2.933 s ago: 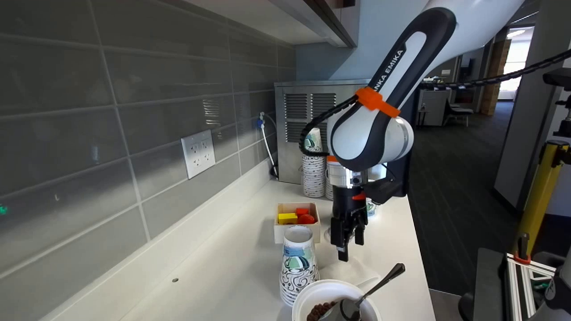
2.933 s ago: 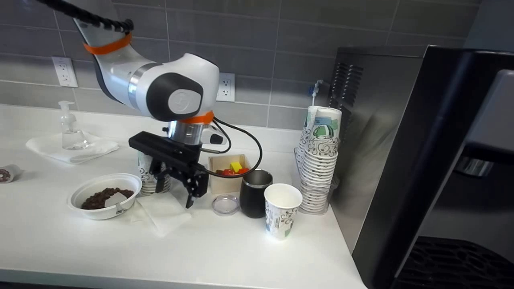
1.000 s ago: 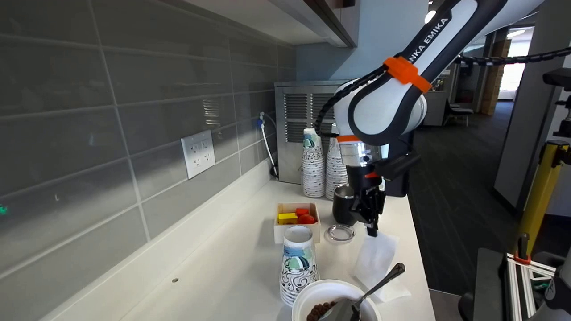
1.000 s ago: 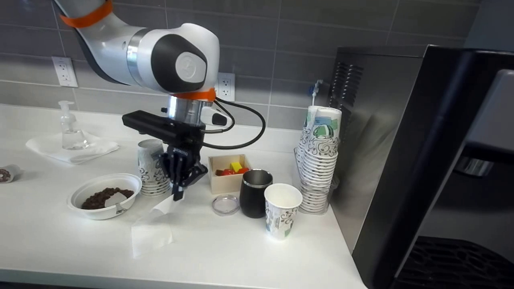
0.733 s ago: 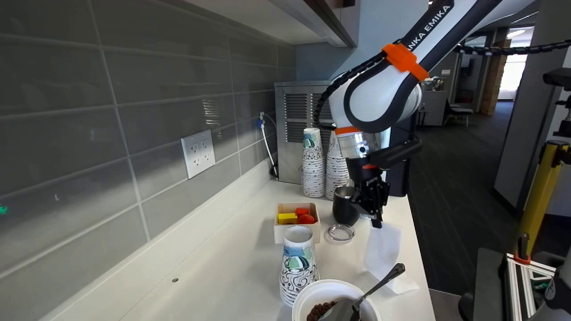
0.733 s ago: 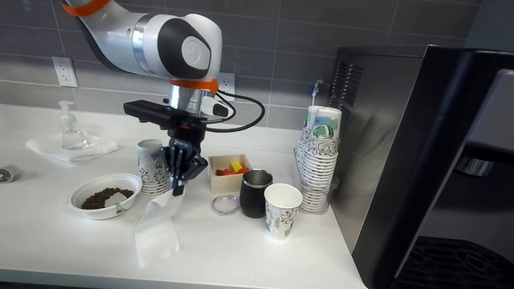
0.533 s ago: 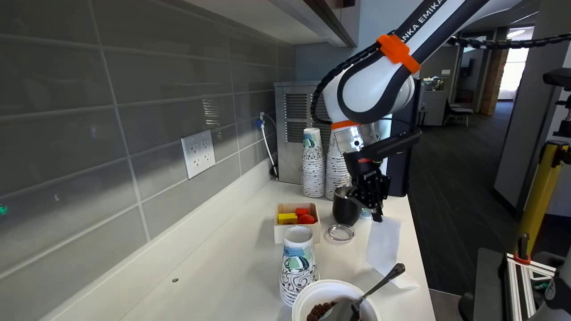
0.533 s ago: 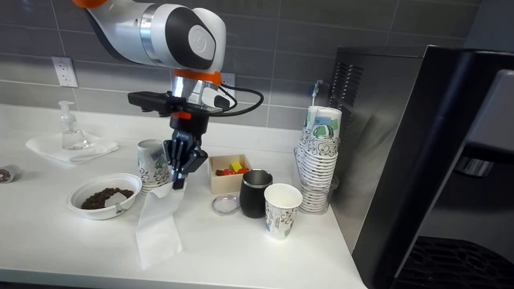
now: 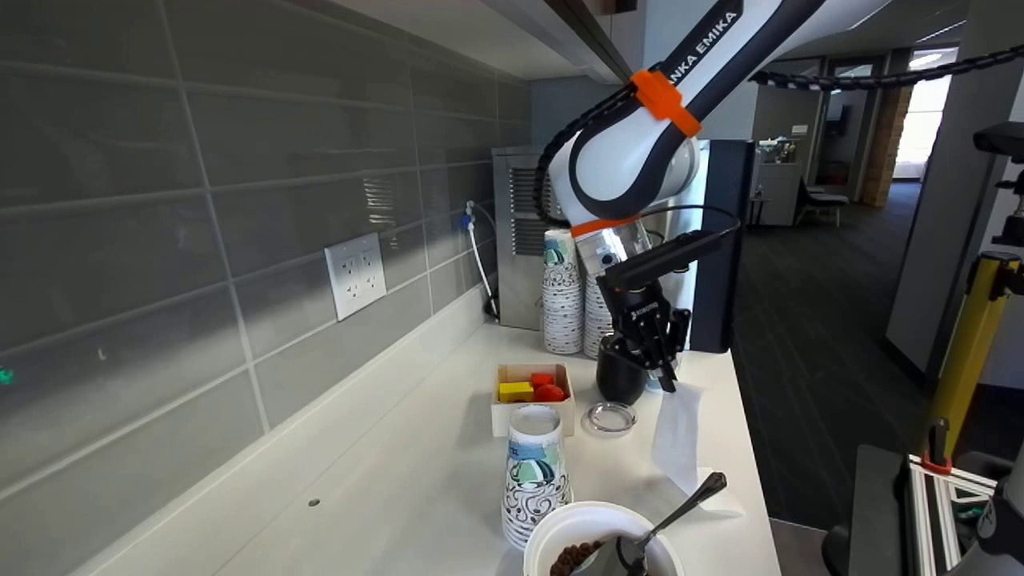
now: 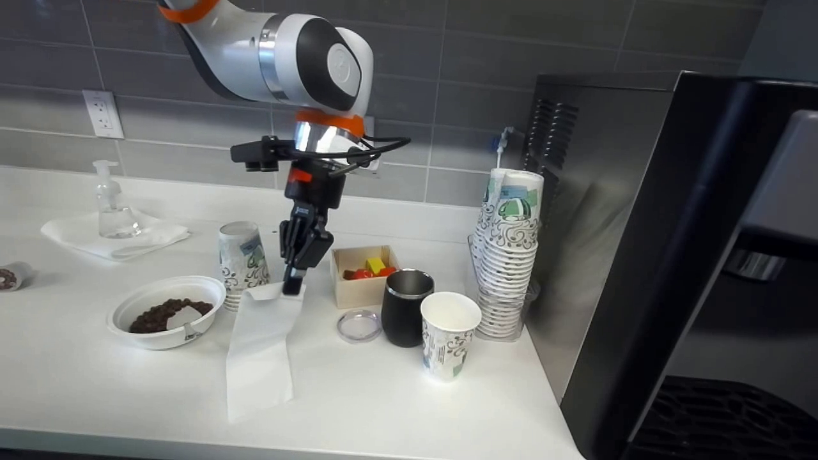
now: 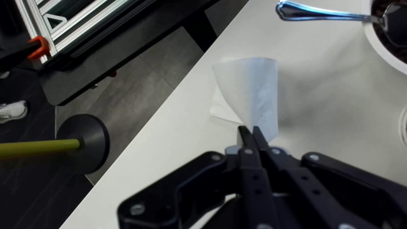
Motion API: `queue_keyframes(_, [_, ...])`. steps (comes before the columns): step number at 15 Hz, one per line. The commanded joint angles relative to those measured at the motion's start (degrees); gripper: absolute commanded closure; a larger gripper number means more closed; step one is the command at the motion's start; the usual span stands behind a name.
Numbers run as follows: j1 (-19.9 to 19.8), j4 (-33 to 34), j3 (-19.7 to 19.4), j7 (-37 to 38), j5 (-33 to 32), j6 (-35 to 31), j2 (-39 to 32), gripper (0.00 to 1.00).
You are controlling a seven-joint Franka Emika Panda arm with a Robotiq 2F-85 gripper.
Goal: Unfold the white paper
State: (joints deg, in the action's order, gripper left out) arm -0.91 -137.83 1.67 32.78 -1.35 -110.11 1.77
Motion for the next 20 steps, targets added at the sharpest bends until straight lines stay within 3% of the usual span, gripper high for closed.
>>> queue_keyframes(1, [0.6,4.2,-0.2,5.6,-1.3,2.1,-4.9,1.00])
queue_keyframes(7, [2.2,7.9,-0.4,9.8,-0.7,4.1,-9.2,1.00])
queue_keyframes(20, [5.9,23.6,-1.1,16.6,-1.6,21.3,-20.7,1.00])
